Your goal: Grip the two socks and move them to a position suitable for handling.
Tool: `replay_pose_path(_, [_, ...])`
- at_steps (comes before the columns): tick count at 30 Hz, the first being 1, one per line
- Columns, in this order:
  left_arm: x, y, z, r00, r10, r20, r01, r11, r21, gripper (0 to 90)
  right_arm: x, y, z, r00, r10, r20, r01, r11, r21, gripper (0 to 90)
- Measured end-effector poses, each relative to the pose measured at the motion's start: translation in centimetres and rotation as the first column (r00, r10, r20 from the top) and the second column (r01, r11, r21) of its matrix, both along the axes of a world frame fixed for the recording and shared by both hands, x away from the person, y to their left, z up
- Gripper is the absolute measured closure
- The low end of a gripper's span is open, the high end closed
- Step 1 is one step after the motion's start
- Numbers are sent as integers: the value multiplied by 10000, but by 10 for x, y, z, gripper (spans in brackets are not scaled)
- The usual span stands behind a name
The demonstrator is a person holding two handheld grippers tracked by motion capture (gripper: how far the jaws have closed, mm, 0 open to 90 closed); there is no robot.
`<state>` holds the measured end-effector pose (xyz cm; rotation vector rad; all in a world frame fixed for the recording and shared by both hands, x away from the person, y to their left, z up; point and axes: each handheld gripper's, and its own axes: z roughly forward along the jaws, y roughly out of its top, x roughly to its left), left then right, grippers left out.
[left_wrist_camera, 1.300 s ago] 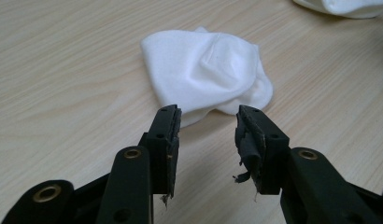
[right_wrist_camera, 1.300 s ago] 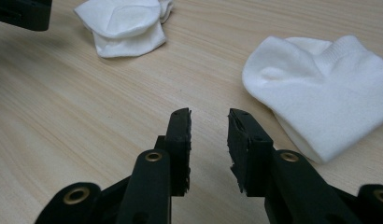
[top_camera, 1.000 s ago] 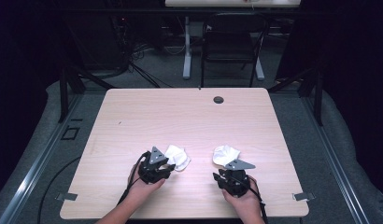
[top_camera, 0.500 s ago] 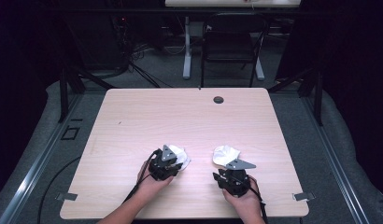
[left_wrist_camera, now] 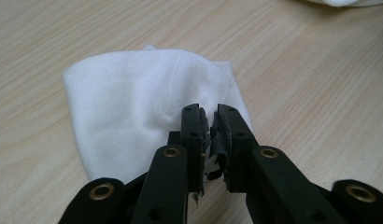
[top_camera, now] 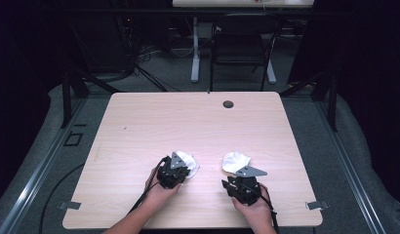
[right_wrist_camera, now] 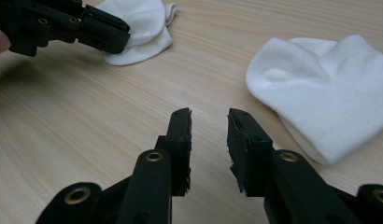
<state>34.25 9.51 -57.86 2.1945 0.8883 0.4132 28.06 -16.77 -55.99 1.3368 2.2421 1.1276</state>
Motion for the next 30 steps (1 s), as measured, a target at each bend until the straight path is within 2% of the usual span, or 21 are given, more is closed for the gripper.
replay_pose_path(6, [-3, 0, 1, 9995, -96, -285, 90, 9997, -219, 858, 0, 0, 0, 10000, -20, -6, 20, 10000, 27, 703])
replay_pose_path(9, [-7, -1, 0, 9994, -173, -299, 164, 9994, -296, 861, 0, 0, 0, 10000, -29, -19, 29, 10000, 11, 704])
replay_pose_path(14, [-15, -3, 0, 9980, -281, -559, 250, 9981, -555, 863, 0, 0, -1, 10000, 32, -11, -32, 10000, 12, 706])
replay_pose_path(24, [-36, -13, 1, 9954, -547, -789, 500, 9969, -601, 871, 0, 1, -1, 10000, 86, -45, -86, 10000, -38, 707])
replay_pose_path(27, [-40, -16, 2, 9946, -558, -875, 494, 9961, -736, 877, 0, 2, -1, 9999, 103, -72, -104, 9999, -33, 707])
replay_pose_path(30, [-41, -16, 6, 9953, -532, -815, 445, 9935, -1051, 888, 0, 3, -1, 9999, 104, -45, -104, 9999, -57, 709])
